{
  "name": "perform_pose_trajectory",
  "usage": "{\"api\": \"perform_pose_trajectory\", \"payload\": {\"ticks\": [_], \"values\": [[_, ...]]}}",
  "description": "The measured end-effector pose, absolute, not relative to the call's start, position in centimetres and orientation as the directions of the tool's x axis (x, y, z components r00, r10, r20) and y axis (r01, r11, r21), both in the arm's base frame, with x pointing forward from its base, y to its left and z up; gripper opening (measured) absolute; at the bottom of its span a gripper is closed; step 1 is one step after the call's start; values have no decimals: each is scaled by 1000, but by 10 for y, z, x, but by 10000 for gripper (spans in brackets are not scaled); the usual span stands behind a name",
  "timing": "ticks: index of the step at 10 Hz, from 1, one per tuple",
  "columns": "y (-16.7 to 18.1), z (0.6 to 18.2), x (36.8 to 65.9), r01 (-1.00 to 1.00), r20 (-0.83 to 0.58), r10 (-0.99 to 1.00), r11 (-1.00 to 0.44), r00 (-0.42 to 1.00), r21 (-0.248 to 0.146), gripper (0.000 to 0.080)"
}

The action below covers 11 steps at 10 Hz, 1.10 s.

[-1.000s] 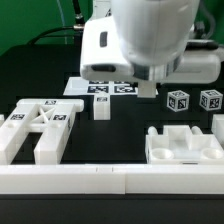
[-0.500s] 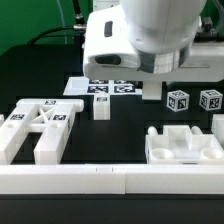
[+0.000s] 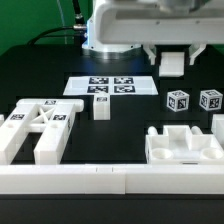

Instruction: Assemble chair

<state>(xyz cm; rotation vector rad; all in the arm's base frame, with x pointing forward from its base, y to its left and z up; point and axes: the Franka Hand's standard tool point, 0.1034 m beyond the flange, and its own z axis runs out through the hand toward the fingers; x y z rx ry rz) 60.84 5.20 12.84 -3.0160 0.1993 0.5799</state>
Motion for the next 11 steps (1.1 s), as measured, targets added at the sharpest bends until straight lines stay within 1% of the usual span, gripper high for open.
{"api": "perform_pose_trajectory", "payload": {"ticks": [1,3,4,5,6,7,8,10,11], "values": [[52,126,604,-142,-335,-121,-989,935,-41,291],[55,129,618,-136,-173,-125,-989,977,-54,291],[59,138,632,-118,-79,-113,-991,990,-58,291],[64,150,639,-105,-48,-102,-993,994,-57,291],[67,157,642,-101,-69,-97,-993,993,-57,291],[65,152,642,-105,-62,-101,-993,993,-56,291],[65,151,641,-105,-64,-101,-993,993,-55,291],[66,151,646,-101,-34,-99,-993,995,-57,291],[74,153,655,-78,20,-79,-995,997,-58,291]]}}
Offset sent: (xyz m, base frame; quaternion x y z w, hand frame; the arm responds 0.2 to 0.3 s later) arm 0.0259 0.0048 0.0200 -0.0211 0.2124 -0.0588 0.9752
